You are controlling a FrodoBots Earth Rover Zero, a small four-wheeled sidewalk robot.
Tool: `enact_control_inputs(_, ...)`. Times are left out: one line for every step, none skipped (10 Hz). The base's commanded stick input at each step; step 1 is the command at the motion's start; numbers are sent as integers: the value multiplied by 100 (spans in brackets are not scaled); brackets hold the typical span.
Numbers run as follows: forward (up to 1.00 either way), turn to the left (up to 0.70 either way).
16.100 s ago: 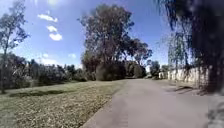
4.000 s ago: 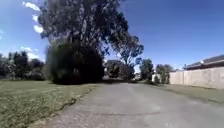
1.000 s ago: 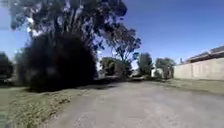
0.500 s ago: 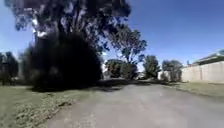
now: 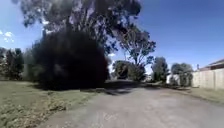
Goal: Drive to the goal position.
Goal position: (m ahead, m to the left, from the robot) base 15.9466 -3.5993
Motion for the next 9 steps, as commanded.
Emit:
enact_control_inputs(100, 0)
enact_control_inputs(100, 0)
enact_control_inputs(100, 0)
enact_control_inputs(100, 0)
enact_control_inputs(100, 0)
enact_control_inputs(100, 0)
enact_control_inputs(100, 0)
enact_control_inputs(100, 0)
enact_control_inputs(100, 0)
